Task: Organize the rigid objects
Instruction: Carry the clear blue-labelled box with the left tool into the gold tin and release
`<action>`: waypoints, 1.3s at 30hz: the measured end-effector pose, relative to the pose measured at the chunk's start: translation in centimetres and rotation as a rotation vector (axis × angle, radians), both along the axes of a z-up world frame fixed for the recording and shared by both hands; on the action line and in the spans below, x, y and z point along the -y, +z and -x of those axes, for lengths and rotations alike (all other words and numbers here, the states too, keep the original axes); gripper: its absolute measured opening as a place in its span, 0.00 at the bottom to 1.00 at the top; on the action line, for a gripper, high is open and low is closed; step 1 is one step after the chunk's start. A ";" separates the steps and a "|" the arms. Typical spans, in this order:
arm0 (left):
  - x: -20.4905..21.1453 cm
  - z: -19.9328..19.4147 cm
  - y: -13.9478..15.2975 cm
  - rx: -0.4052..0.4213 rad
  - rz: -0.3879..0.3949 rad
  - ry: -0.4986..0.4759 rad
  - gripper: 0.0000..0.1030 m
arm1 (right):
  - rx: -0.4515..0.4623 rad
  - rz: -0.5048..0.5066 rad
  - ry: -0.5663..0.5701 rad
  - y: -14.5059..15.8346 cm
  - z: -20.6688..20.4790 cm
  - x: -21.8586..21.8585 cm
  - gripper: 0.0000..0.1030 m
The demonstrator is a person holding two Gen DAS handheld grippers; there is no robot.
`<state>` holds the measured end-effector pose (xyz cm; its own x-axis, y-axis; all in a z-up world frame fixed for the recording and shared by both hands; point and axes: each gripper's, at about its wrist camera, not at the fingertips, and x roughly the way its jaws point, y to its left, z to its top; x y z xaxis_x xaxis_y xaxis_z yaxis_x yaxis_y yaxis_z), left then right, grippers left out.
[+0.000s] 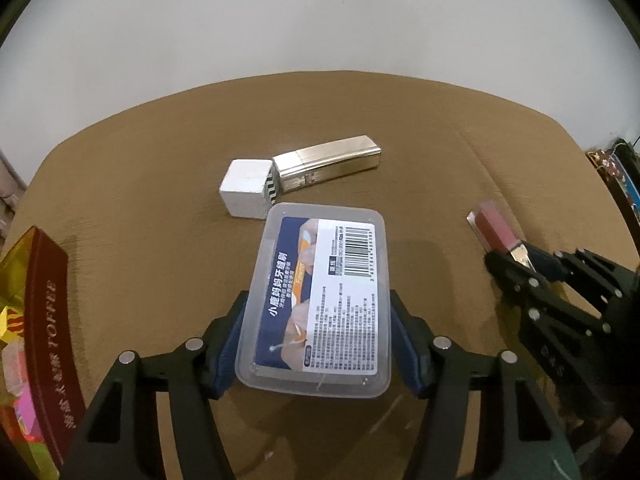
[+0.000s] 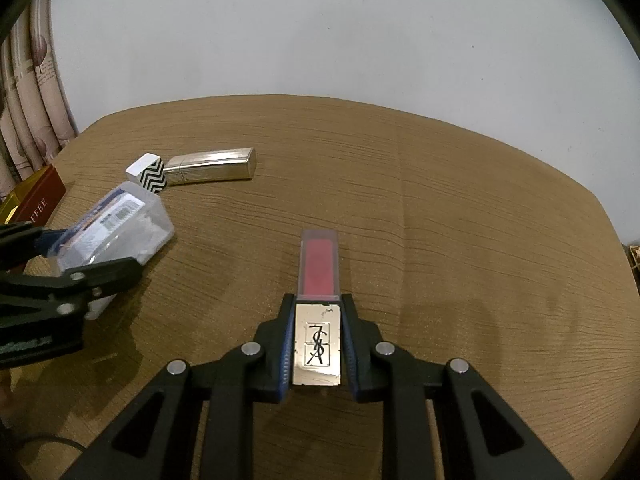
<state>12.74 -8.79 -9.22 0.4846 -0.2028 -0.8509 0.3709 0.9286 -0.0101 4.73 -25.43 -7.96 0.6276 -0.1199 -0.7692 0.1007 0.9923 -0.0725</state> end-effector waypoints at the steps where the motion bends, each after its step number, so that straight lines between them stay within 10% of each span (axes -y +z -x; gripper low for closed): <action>1: -0.2 1.1 0.5 -0.002 0.004 -0.004 0.58 | 0.000 0.000 0.000 0.0 0.0 0.0 0.21; 16: -4.5 3.3 5.1 0.076 -0.036 0.018 0.58 | 0.000 0.002 -0.004 0.0 -0.1 -0.1 0.21; 39: -22.2 2.2 7.3 0.068 -0.059 0.406 0.58 | 0.001 -0.001 -0.007 0.0 0.0 -0.2 0.21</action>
<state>10.51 13.38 -1.93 0.5707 0.0651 -0.8186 -0.0280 0.9978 0.0598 4.78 -25.22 -7.92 0.6271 -0.1240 -0.7690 0.1081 0.9915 -0.0717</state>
